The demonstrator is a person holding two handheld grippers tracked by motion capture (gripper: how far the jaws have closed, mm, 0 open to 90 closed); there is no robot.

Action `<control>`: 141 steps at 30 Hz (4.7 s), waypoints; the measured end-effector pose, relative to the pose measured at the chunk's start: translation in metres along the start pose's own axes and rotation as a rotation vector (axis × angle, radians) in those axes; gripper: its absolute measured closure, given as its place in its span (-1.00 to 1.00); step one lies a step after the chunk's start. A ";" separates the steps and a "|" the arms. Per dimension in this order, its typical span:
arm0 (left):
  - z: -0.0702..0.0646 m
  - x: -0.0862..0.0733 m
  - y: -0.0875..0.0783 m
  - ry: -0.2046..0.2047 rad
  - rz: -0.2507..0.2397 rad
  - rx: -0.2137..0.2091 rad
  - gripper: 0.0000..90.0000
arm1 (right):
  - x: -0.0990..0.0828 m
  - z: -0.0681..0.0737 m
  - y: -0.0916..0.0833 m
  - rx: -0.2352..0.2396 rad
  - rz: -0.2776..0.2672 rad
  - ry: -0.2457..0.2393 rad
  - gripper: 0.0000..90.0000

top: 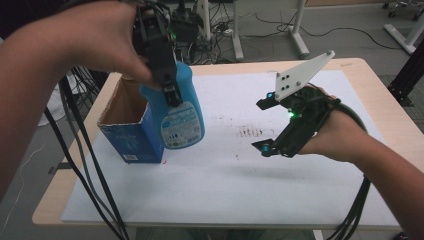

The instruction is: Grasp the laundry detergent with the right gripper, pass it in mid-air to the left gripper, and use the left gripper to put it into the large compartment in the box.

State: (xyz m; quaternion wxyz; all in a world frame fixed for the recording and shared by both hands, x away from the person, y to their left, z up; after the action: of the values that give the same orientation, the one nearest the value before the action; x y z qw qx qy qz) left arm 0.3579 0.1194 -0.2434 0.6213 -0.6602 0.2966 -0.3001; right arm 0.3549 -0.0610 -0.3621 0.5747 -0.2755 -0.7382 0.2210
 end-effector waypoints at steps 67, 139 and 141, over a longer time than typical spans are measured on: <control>0.149 -0.053 0.102 -0.402 0.075 0.023 -0.14 | -0.017 -0.018 -0.031 -0.025 0.182 -0.012 -0.99; 0.116 -0.044 0.048 -0.074 0.029 0.072 -0.70 | -0.019 -0.027 -0.051 -0.007 0.234 -0.010 -0.99; 0.110 -0.040 0.043 -0.049 0.025 0.070 -0.70 | -0.019 -0.028 -0.052 0.000 0.241 -0.011 -0.99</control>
State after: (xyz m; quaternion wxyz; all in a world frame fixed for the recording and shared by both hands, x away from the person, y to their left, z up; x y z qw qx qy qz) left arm 0.4153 0.2185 -0.2925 0.6549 -0.6414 0.2789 -0.2862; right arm 0.3775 -0.1124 -0.3357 0.5398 -0.3613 -0.7028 0.2899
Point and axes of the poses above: each handheld gripper's, and its own axes: y roughly forward along the jaws, x roughly out of its top, z roughly to its left, the point moved 9 cm from there along y, roughly forward along the jaws, and after that the axes turned 13 degrees about -y, right-handed, at the moved point
